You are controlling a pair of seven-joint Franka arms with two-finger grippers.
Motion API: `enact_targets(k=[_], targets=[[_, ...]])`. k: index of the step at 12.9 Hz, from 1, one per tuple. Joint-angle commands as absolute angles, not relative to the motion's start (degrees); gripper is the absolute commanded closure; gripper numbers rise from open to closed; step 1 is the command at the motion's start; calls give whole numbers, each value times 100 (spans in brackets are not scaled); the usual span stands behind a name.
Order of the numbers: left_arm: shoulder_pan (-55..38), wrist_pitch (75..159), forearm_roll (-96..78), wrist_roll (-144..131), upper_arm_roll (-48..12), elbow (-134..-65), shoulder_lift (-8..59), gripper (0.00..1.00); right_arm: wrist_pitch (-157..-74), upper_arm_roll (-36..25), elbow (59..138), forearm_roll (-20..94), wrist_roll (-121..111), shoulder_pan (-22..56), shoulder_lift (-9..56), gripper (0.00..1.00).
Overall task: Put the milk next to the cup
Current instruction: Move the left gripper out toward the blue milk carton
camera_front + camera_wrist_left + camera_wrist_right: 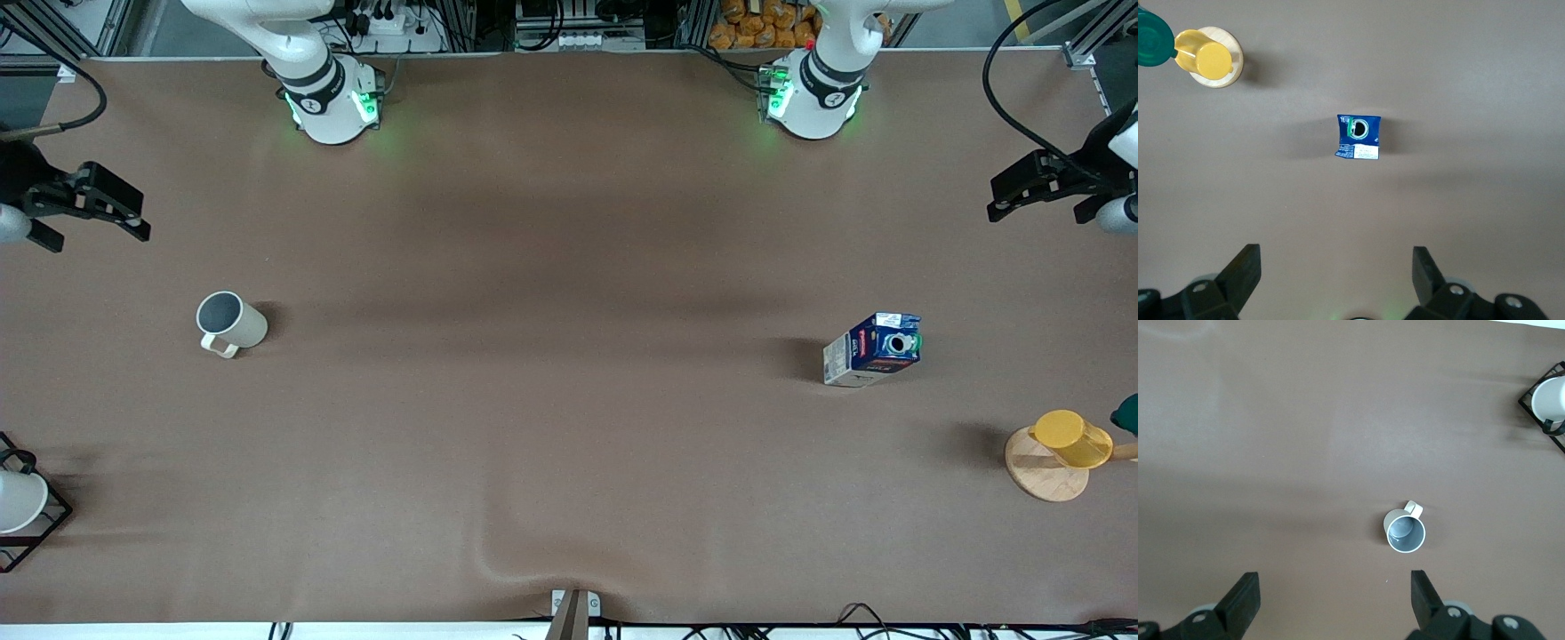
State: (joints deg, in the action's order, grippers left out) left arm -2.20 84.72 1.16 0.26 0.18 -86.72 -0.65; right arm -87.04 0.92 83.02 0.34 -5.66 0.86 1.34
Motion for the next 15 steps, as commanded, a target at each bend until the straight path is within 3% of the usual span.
enact_targets(k=[1, 9, 13, 15], targets=[[-264, 8429, 193, 35, 26, -8657, -105, 0, -8344, 97, 8235, 0, -545, 0, 114, 0], [-237, 8647, 193, -44, 9, -8902, 509, 0, -8103, 105, 8288, 114, -589, -264, 114, 0], [-202, 10218, 193, -62, 17, -10184, 527, 0, -7981, 114, 8279, 114, -563, -272, 79, 0], [-185, 10712, 193, -62, 18, -10458, 737, 0, -7972, 114, 8279, 114, -527, -255, 79, 0]])
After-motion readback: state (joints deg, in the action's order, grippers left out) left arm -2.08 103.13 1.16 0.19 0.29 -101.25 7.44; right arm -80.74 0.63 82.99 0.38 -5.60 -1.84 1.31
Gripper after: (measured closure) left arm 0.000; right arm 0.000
